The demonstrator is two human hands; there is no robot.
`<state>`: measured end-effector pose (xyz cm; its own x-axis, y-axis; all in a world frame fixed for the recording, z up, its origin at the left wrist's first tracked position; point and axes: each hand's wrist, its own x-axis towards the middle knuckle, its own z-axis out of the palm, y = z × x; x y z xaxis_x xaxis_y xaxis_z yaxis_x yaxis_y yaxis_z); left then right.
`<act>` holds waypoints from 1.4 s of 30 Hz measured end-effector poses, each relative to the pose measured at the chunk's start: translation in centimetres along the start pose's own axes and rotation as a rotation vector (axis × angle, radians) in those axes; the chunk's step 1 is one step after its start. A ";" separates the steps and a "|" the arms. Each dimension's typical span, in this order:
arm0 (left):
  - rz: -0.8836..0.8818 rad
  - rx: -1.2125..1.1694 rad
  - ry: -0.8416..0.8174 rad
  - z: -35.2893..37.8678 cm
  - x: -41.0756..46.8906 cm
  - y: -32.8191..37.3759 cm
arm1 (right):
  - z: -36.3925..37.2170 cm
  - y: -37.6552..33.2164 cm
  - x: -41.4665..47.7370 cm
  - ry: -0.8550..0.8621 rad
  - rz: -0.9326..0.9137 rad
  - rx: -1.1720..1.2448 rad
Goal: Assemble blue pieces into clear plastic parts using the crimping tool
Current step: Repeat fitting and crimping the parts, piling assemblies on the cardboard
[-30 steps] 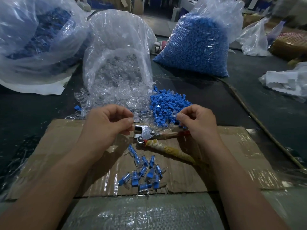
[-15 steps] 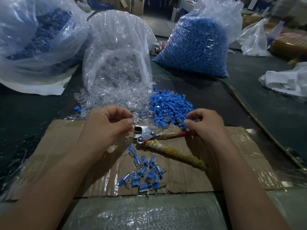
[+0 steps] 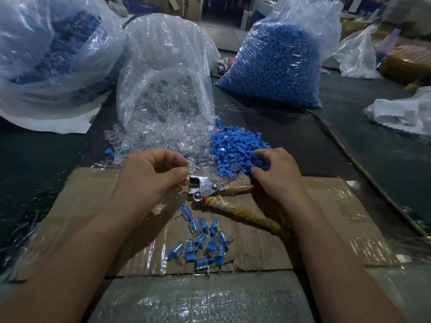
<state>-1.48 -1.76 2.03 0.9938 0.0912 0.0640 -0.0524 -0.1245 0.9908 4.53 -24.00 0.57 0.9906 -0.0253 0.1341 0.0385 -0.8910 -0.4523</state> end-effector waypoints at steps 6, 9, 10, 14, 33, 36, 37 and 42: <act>0.001 0.001 0.000 0.0 0.0 0.0 | 0.2 0.0 0.0 0.044 -0.037 -0.014; 0.000 0.009 -0.010 0.0 0.0 0.1 | 0.2 0.0 0.0 0.049 -0.052 -0.023; -0.002 0.011 -0.011 -0.1 -0.1 0.1 | 0.2 0.0 0.0 0.048 -0.056 -0.027; 0.001 0.014 -0.004 -0.1 -0.1 0.0 | 0.2 -0.1 -0.1 0.045 -0.051 0.009; -0.010 0.011 -0.012 -0.1 -0.2 0.0 | 0.2 -1.0 -0.8 -0.029 -0.167 0.145; -0.014 0.005 -0.015 -0.1 -0.2 0.1 | 0.1 -1.2 -1.0 -0.044 -0.189 0.176; -0.015 0.002 -0.016 0.0 -0.2 0.1 | 0.1 -1.2 -1.1 -0.050 -0.194 0.186; -0.011 -0.003 -0.015 -0.1 -0.3 0.2 | -0.1 -1.5 -1.4 -0.025 -0.214 0.249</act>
<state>-1.82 -1.75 2.18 0.9957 0.0776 0.0509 -0.0413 -0.1209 0.9918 3.11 -22.66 1.14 0.9594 0.1642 0.2295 0.2740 -0.7366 -0.6183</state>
